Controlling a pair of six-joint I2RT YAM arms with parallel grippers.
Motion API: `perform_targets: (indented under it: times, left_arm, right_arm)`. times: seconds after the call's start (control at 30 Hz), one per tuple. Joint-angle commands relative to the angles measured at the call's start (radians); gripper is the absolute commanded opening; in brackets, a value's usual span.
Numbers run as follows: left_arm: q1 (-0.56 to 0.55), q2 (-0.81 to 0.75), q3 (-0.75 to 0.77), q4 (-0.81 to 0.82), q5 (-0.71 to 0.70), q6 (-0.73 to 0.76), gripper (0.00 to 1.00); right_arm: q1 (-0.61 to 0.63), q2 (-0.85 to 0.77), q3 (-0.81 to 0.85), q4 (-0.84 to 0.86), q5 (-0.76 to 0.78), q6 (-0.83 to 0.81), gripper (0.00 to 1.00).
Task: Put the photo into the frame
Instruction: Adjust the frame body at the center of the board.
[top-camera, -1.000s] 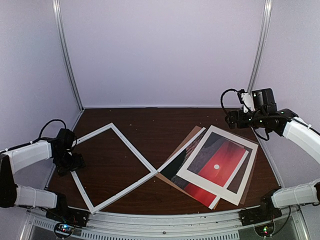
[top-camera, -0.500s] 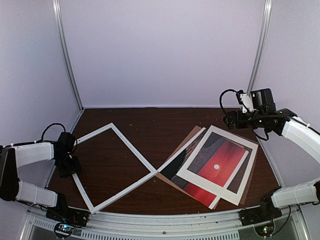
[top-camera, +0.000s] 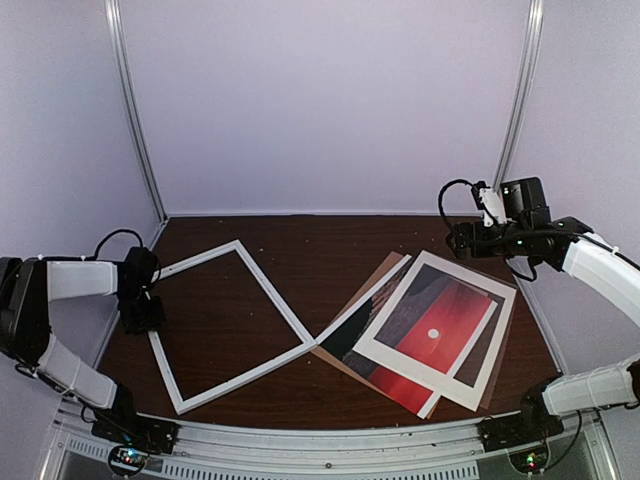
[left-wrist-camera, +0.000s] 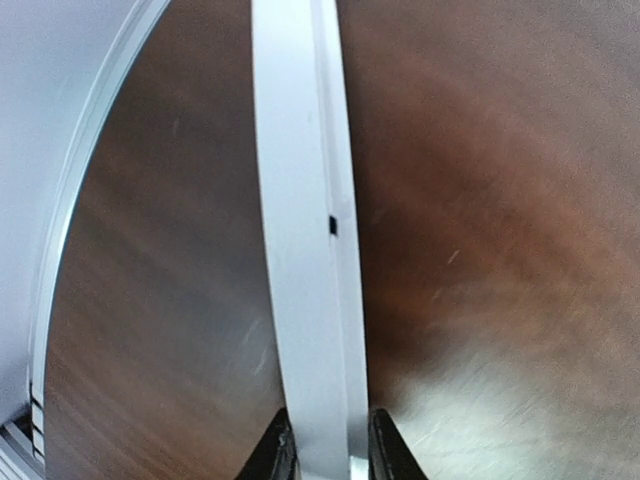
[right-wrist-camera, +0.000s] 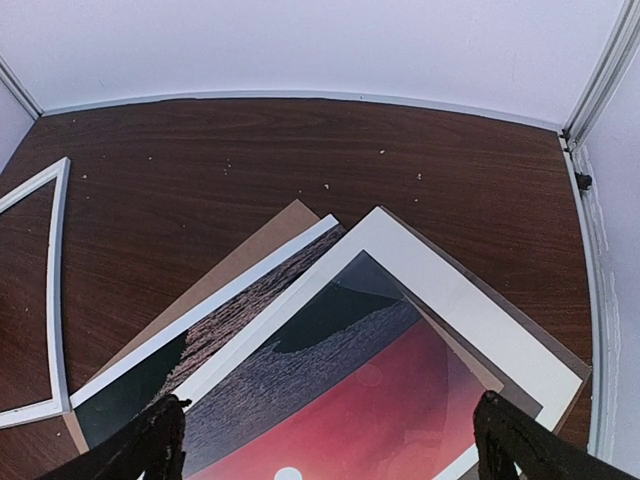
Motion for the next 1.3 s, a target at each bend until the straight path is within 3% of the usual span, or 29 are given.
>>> perform_targets:
  times: [0.0,0.6,0.77,1.03,1.13,1.27]
  left_arm:
    - [0.005,0.079,0.116,0.054,-0.025,0.120,0.22]
    - [0.004,0.473,0.549,-0.061,0.133,0.553,0.20]
    - [-0.003,0.457,0.521,-0.050,0.198,0.514,0.20]
    - [-0.086,0.387,0.404,-0.013,0.181,0.440,0.23]
    - [-0.092,0.376,0.397,-0.015,0.146,0.423,0.29]
    - [-0.093,0.344,0.418,-0.032,0.100,0.404,0.44]
  right_arm:
    - [-0.002,0.007,0.034,-0.025,0.013,0.006,1.00]
    - [0.000,0.053,0.059,-0.090,0.034,0.014,1.00]
    - [-0.001,0.060,0.063,-0.105,0.052,0.014,1.00]
    - [-0.004,0.143,0.097,-0.210,0.134,0.056,1.00]
    - [-0.028,0.175,0.098,-0.269,0.169,0.095,1.00]
    - [-0.107,0.166,0.045,-0.278,0.135,0.161,1.00]
